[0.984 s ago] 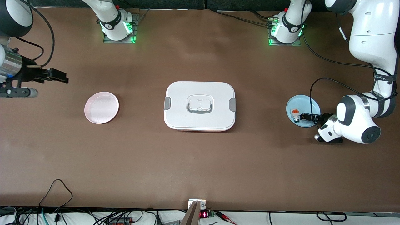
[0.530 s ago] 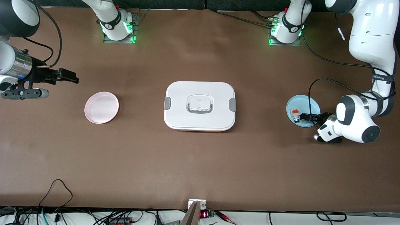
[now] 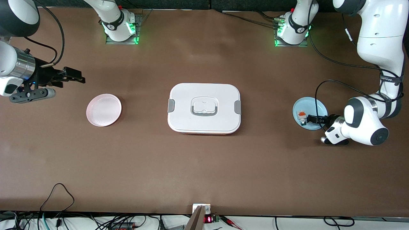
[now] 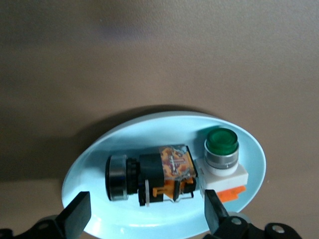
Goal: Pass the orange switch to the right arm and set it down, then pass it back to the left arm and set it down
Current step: 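Grasp the orange switch with the left gripper while the right gripper advances, then lift the switch over the box toward the right gripper, then close the right gripper on the switch held by the left gripper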
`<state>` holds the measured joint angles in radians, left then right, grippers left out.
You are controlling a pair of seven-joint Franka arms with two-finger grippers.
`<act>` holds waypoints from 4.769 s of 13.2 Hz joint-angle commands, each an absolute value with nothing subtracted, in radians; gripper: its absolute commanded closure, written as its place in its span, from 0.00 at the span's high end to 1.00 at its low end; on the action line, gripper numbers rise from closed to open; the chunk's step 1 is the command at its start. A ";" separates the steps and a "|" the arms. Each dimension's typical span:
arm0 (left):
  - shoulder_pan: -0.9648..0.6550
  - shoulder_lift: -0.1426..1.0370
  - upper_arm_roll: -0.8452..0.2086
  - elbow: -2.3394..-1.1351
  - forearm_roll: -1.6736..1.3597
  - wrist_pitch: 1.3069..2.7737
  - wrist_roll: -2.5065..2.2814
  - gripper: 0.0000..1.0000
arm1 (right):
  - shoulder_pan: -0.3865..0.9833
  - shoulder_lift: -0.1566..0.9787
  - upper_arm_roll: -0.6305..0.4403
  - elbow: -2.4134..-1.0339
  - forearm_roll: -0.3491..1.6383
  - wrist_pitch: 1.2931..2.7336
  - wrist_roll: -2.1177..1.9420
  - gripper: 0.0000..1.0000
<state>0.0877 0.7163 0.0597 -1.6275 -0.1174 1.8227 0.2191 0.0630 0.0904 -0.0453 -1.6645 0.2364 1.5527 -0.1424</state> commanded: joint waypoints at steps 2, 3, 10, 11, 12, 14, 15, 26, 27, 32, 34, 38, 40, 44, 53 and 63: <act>0.094 0.736 0.060 -1.634 -0.137 1.861 0.242 1.00 | 0.060 0.092 -0.051 -1.664 0.410 1.549 -0.173 1.00; 0.094 0.739 0.060 -1.632 -0.137 1.864 0.245 1.00 | 0.060 0.106 -0.051 -1.666 0.498 1.549 -0.175 1.00; 0.094 0.732 0.060 -1.631 -0.135 1.835 0.247 0.45 | 0.064 0.138 -0.049 -1.678 0.566 1.569 -0.176 1.00; 0.094 0.724 0.058 -1.629 -0.135 1.819 0.252 0.33 | 0.063 0.141 -0.049 -1.678 0.565 1.568 -0.176 1.00; 0.092 0.715 0.057 -1.620 -0.132 1.780 0.285 0.23 | 0.061 0.144 -0.049 -1.678 0.565 1.568 -0.176 1.00; 0.083 0.683 0.055 -1.591 -0.126 1.692 0.438 0.11 | 0.063 0.158 -0.051 -1.678 0.565 1.569 -0.175 1.00; 0.083 0.660 0.054 -1.586 -0.129 1.660 0.507 0.08 | 0.063 0.160 -0.051 -1.678 0.565 1.569 -0.175 1.00; 0.069 0.551 -0.280 -1.440 -0.608 1.529 0.672 0.04 | 0.078 0.164 -0.048 -1.667 0.770 1.592 -0.172 1.00; 0.058 0.552 -0.322 -1.439 -0.662 1.549 0.667 0.04 | 0.086 0.164 -0.048 -1.667 0.849 1.591 -0.167 1.00; -0.133 0.568 -0.364 -1.309 -0.739 1.711 0.528 0.03 | 0.171 0.169 -0.048 -1.663 1.063 1.687 -0.138 1.00; -0.179 0.568 -0.364 -1.296 -0.793 1.810 0.479 0.03 | 0.260 0.169 -0.048 -1.660 1.062 1.806 -0.082 1.00; -0.253 0.565 -0.364 -1.177 -0.786 1.887 0.355 0.03 | 0.386 0.176 -0.046 -1.629 1.063 1.951 0.130 1.00; -0.253 0.536 -0.368 -1.170 -0.731 1.885 0.356 0.03 | 0.402 0.201 -0.022 -1.583 1.066 1.982 0.239 1.00; -0.278 0.456 -0.370 -1.175 -0.608 1.887 0.356 0.03 | 0.394 0.255 -0.002 -1.569 1.322 2.023 0.302 1.00; -0.360 0.410 -0.376 -1.172 -0.322 1.910 0.268 0.03 | 0.367 0.279 -0.005 -1.609 1.442 1.962 0.266 1.00; -0.383 0.440 -0.373 -1.195 -0.319 2.117 0.172 0.03 | 0.359 0.215 -0.018 -1.729 1.566 2.003 0.166 1.00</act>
<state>-0.3722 0.4462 -0.3794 -1.1899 -0.3464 2.0986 0.2008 0.3608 0.2579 -0.0201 -1.6868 1.4958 1.9943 0.1846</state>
